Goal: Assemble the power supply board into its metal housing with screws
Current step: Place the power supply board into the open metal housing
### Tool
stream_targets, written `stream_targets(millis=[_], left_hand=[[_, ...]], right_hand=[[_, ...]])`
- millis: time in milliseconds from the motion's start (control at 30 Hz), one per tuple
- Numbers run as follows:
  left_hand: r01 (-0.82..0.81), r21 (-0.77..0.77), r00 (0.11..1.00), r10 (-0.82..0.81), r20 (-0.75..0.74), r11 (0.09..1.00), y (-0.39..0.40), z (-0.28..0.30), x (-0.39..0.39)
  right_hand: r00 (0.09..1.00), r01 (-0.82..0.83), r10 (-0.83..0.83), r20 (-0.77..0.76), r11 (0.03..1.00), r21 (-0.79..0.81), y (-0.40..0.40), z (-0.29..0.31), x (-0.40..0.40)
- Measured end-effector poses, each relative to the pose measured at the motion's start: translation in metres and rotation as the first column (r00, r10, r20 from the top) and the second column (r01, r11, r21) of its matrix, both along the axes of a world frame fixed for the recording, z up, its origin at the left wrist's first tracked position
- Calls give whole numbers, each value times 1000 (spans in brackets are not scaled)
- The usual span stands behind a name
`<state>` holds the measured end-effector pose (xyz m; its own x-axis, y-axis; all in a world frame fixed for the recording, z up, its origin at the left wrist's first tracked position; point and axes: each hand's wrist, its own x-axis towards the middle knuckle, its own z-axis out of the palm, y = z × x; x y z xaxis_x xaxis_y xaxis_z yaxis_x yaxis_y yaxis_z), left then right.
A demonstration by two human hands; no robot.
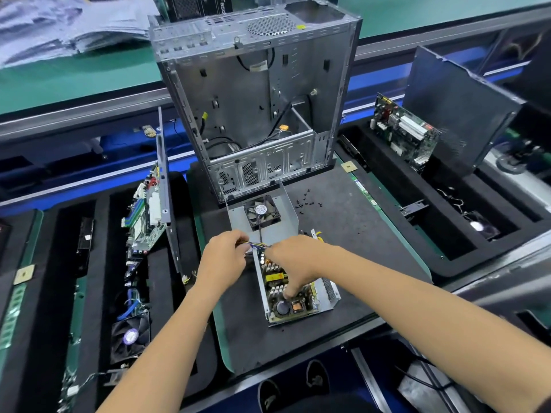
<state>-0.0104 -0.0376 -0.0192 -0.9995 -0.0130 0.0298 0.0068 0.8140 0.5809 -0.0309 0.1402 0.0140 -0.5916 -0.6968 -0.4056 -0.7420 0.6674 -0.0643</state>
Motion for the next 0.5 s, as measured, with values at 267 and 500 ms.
stream_targets(millis=[267, 500], left_hand=[[-60, -30, 997, 59, -50, 998, 6, 0, -2], [-93, -34, 996, 93, 4, 995, 2, -2, 0]], right_hand=[[1000, -14, 14, 12, 1000, 14, 5, -1, 2], [999, -36, 36, -9, 999, 7, 3, -8, 2]])
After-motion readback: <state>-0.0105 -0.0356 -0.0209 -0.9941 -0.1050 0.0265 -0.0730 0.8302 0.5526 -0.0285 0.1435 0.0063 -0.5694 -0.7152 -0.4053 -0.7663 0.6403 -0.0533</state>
